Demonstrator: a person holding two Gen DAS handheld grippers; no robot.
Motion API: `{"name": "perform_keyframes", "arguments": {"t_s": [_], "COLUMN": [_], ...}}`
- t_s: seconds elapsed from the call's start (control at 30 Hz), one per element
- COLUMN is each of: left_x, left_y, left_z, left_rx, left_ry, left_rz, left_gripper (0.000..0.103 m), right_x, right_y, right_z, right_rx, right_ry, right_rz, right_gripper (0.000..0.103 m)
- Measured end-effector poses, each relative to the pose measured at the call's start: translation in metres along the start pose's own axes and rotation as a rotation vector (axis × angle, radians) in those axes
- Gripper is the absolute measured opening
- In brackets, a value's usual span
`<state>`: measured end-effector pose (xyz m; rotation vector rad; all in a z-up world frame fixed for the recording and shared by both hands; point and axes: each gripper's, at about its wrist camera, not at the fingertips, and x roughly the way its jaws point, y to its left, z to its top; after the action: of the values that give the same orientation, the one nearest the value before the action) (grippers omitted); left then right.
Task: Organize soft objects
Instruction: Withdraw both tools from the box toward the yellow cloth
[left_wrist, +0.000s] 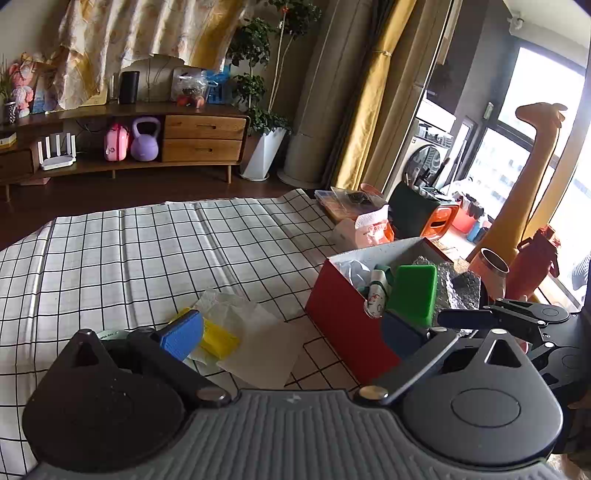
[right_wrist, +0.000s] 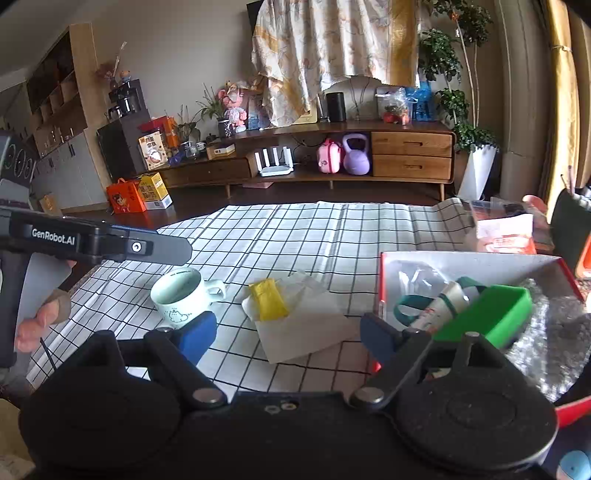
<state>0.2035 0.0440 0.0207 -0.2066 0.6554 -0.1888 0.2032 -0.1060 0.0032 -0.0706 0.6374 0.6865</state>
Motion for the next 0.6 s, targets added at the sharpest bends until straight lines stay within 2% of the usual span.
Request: {"name": "perform_keyframes", "arguments": {"t_s": [0.17, 0.43, 0.6], "left_x": [0.005, 0.025, 0.048], "left_y": [0.021, 0.056, 0.052], "left_z": [-0.005, 0.013, 0.032], "left_rx": [-0.033, -0.051, 0.014], "left_ry": [-0.025, 0.003, 0.047], "left_rz": [0.040, 0.076, 0.064], "left_gripper": [0.103, 0.103, 0.103], "right_x": [0.036, 0.081, 0.108], "right_y": [0.007, 0.015, 0.020], "right_z": [0.003, 0.005, 0.003], "right_rx": [-0.016, -0.046, -0.058], "right_ry": [0.034, 0.065, 0.079], "right_rz": [0.023, 0.047, 0.056], "right_gripper": [0.084, 0.078, 0.073]}}
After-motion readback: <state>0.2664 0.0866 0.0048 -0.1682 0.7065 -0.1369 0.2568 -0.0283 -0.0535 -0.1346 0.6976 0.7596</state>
